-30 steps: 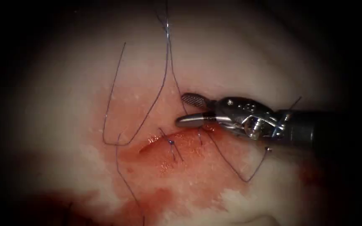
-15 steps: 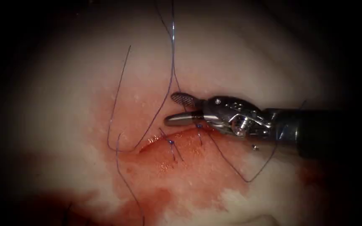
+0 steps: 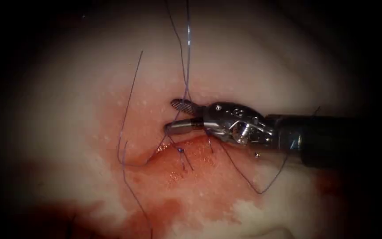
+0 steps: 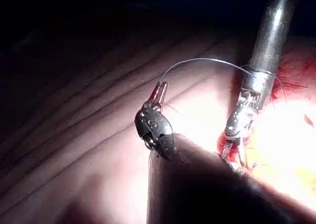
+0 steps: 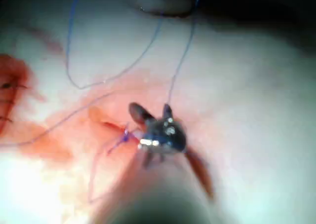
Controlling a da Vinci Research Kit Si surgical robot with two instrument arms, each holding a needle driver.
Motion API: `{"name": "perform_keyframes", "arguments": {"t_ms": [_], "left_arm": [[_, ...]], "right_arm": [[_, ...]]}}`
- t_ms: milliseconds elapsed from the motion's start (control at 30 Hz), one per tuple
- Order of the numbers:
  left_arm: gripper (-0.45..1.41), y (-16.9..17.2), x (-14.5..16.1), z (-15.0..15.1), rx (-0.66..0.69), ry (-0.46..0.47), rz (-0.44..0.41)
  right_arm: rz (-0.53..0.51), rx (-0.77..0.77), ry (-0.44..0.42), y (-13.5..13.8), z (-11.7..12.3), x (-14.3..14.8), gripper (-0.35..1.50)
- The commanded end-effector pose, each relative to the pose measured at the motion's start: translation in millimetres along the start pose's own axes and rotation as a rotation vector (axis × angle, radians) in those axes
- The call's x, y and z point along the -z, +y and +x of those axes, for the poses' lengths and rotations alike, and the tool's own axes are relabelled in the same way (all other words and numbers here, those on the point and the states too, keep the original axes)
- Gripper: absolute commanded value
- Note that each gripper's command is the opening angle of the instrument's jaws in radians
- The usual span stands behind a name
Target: Wound Closure
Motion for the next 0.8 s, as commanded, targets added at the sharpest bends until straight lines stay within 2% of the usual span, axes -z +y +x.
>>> {"name": "perform_keyframes", "arguments": {"t_ms": [33,567,733,767,800], "left_arm": [[-0.45,-0.5,-0.5,-0.3,-0.003,0.002,-0.003],[-0.45,0.5,-1.7,1.2,-0.004,0.019,-0.02],[-0.45,0.5,-1.8,1.1,-0.005,0.019,-0.022],[-0.45,0.5,-1.8,1.0,-0.005,0.016,-0.023],[-0.45,0.5,-1.8,0.9,-0.006,0.016,-0.023]], "right_arm": [[0.0,0.002,0.003,0.1,0.2,-1.0,1.33],[-0.007,0.008,-0.022,0.8,-0.5,-1.1,1.38],[-0.005,0.008,-0.023,0.4,-0.5,-1.2,1.26],[0.036,0.01,-0.041,0.2,-0.5,-1.2,0.64],[0.06,0.012,-0.051,0.1,-0.5,-1.0,0.14]]}}
